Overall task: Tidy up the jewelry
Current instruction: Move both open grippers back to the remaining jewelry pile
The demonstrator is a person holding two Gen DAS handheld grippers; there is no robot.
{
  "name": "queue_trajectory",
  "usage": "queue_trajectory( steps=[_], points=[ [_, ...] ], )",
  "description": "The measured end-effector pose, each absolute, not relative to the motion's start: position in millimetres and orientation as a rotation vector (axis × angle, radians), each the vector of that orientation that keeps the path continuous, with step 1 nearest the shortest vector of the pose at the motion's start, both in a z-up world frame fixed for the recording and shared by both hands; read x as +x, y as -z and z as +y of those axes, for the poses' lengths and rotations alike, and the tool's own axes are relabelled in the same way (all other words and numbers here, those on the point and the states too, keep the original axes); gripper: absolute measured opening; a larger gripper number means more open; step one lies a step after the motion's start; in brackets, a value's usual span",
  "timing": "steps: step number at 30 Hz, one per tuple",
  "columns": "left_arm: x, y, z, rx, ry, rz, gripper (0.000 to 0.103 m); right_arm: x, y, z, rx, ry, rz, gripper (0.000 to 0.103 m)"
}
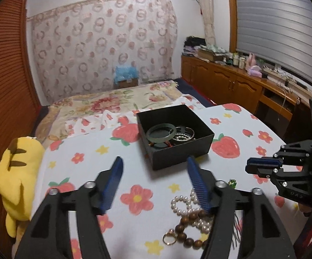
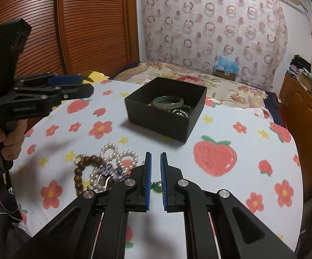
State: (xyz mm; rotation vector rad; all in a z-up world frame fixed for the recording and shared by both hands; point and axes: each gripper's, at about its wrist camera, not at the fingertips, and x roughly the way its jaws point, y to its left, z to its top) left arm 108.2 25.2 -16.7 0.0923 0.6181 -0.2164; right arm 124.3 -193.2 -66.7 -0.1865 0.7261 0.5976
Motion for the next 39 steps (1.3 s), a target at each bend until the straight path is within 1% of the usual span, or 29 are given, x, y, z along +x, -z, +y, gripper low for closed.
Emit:
queue_trajectory(
  steps=[1, 2, 5, 7, 12, 13, 14, 15, 16, 18, 20, 21, 28, 33, 39],
  points=[
    [103, 16, 28, 0.084, 0.205, 0.607, 0.075, 122, 68, -193, -0.187, -0.597, 0.727, 0.011],
    [99, 15, 31, 0.077, 0.199, 0.596, 0.080, 119, 68, -193, -0.188, -0.596, 0.729, 0.011],
    [88, 15, 38, 0.073, 0.174, 0.584, 0.090, 111, 72, -190, -0.190, -0.600, 0.738, 0.011],
    [83, 17, 41, 0.073, 0.164, 0.585, 0.091, 107, 74, -188, -0.189, -0.603, 0.740, 0.015],
    [70, 29, 58, 0.054, 0.130, 0.602, 0.092, 101, 79, -179, -0.161, -0.622, 0.756, 0.018],
    [67, 33, 62, 0.044, 0.125, 0.610, 0.092, 100, 79, -177, -0.154, -0.627, 0.758, 0.023],
    [65, 37, 65, 0.037, 0.123, 0.616, 0.092, 99, 80, -175, -0.147, -0.629, 0.762, 0.031],
    [62, 41, 67, 0.032, 0.118, 0.624, 0.092, 99, 82, -173, -0.137, -0.629, 0.768, 0.036],
    [60, 45, 69, 0.029, 0.113, 0.630, 0.092, 98, 84, -171, -0.130, -0.627, 0.773, 0.043],
    [57, 51, 72, 0.025, 0.108, 0.638, 0.092, 98, 89, -167, -0.121, -0.625, 0.790, 0.048],
    [52, 58, 75, 0.016, 0.105, 0.650, 0.092, 99, 94, -164, -0.102, -0.628, 0.807, 0.061],
    [51, 60, 77, 0.013, 0.105, 0.654, 0.092, 100, 97, -162, -0.086, -0.632, 0.821, 0.064],
    [43, 75, 84, -0.006, 0.105, 0.682, 0.092, 110, 106, -150, -0.082, -0.598, 0.877, 0.066],
    [39, 76, 83, -0.003, 0.109, 0.682, 0.092, 118, 113, -147, -0.074, -0.579, 0.912, 0.067],
    [38, 76, 80, 0.000, 0.118, 0.684, 0.092, 123, 119, -144, -0.059, -0.576, 0.933, 0.070]
  ],
)
